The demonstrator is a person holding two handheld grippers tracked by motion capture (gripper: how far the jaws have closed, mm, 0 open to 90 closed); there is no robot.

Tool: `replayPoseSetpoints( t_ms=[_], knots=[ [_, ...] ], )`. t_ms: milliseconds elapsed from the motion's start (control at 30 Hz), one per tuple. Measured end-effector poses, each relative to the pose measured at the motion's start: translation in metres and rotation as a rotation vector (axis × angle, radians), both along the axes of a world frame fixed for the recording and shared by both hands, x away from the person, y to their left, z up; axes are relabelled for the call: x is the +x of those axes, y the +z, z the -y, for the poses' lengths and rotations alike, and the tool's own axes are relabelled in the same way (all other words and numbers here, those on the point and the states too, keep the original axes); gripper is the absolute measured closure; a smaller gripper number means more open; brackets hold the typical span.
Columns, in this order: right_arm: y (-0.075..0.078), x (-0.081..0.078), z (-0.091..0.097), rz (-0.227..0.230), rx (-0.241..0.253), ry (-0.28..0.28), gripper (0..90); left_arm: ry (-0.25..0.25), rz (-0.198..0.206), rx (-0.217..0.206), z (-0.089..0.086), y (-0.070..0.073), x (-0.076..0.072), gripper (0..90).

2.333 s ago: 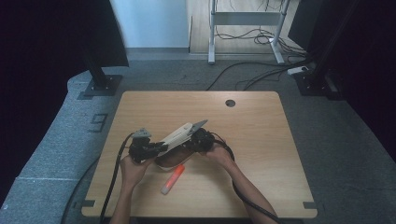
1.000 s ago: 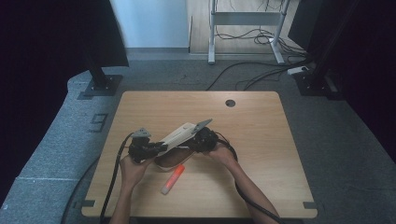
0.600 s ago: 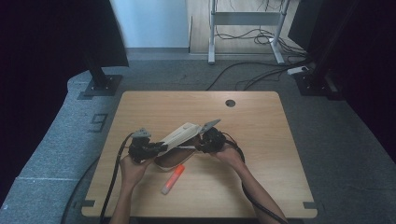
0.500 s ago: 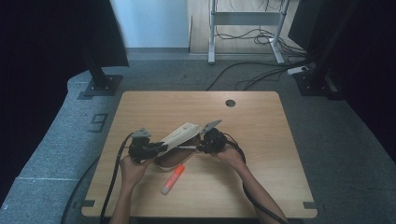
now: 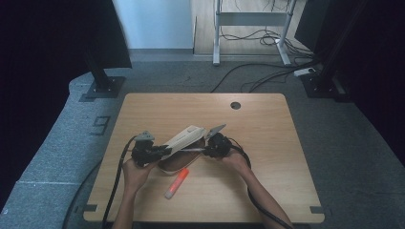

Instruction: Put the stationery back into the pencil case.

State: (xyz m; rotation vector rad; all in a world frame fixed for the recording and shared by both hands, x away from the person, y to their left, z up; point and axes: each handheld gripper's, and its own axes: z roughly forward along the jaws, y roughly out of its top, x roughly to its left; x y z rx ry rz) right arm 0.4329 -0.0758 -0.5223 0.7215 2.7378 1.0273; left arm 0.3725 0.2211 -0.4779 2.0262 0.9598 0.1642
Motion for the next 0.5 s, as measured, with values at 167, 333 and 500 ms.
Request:
replayPoseSetpoints(
  t_ms=[167, 333, 500],
  knots=[
    [0.001, 0.003, -0.002, 0.012, 0.002, -0.005, 77.3, 0.0, 0.0, -0.001, 0.0, 0.0, 0.0, 76.1],
    [0.002, 0.01, -0.006, 0.029, 0.004, -0.015, 76.4, -0.001, -0.002, -0.003, 0.0, 0.0, 0.0, 76.1],
    [0.002, 0.016, -0.01, 0.035, 0.0, -0.029, 75.2, -0.003, -0.003, -0.006, 0.0, 0.0, 0.0, 76.0]
  ],
)
